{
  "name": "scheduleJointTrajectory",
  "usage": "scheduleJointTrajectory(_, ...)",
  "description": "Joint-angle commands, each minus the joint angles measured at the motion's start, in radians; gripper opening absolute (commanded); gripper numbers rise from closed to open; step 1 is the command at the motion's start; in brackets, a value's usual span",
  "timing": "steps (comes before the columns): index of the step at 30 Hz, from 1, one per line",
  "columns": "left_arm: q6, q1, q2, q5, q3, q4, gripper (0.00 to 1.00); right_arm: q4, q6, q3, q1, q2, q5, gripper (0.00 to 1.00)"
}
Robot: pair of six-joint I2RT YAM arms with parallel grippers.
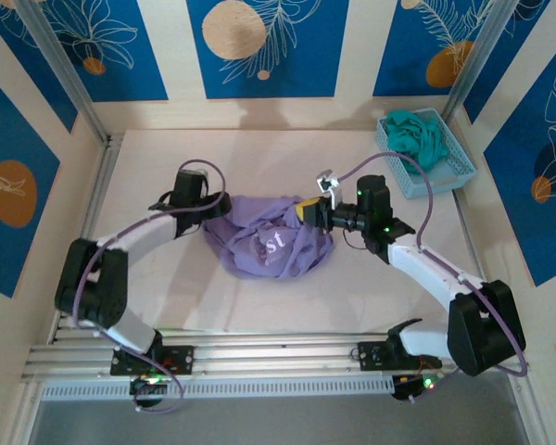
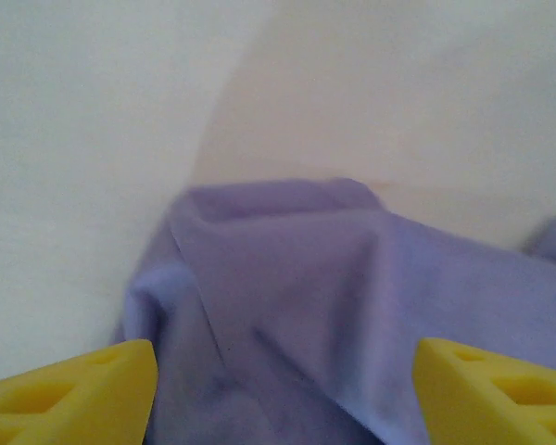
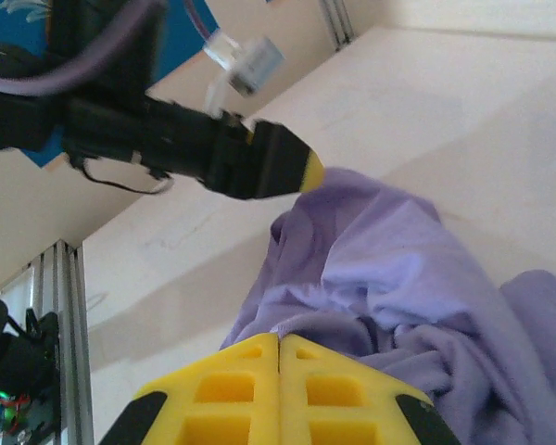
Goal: Fold the inside-out t-shirt
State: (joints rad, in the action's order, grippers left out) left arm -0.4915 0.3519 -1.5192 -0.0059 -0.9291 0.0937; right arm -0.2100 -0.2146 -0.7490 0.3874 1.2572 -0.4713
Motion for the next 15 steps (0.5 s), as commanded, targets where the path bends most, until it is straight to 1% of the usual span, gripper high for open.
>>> scheduleJointTrajectory(1,0.007,0.094,0.144,0.034,0.056,0.082,0.81,-0.031,-0.015,-0.003,0.015,-0.016,0.010,0.00)
scheduleJointTrajectory(3,-0.020,0.171,0.214,0.093,0.095,0.083,0.83,-0.018,-0.007,-0.003,0.022,-0.021,0.023,0.00)
scheduleJointTrajectory(5,-0.073,0.235,0.240,0.187,0.128,0.018,0.84,-0.012,-0.002,-0.006,0.024,-0.021,0.027,0.00)
scheduleJointTrajectory(7,-0.117,0.282,0.224,0.265,0.130,-0.042,0.83,-0.015,-0.005,-0.008,0.026,-0.020,0.035,0.00)
scheduleJointTrajectory(9,-0.122,0.326,0.189,0.297,0.115,-0.083,0.78,-0.016,-0.007,-0.015,0.025,-0.019,0.048,0.00)
scheduleJointTrajectory(10,-0.120,0.345,0.164,0.305,0.105,-0.099,0.74,-0.015,-0.011,-0.021,0.025,-0.020,0.056,0.00)
scheduleJointTrajectory(12,-0.121,0.365,0.111,0.320,0.092,-0.118,0.61,-0.001,-0.027,-0.045,0.023,-0.017,0.083,0.00)
scheduleJointTrajectory(13,-0.125,0.367,0.090,0.328,0.091,-0.131,0.52,0.002,-0.043,-0.059,0.022,-0.015,0.097,0.00)
scheduleJointTrajectory(15,-0.120,0.362,0.055,0.312,0.082,-0.144,0.28,0.001,-0.106,-0.103,0.013,-0.003,0.125,0.00)
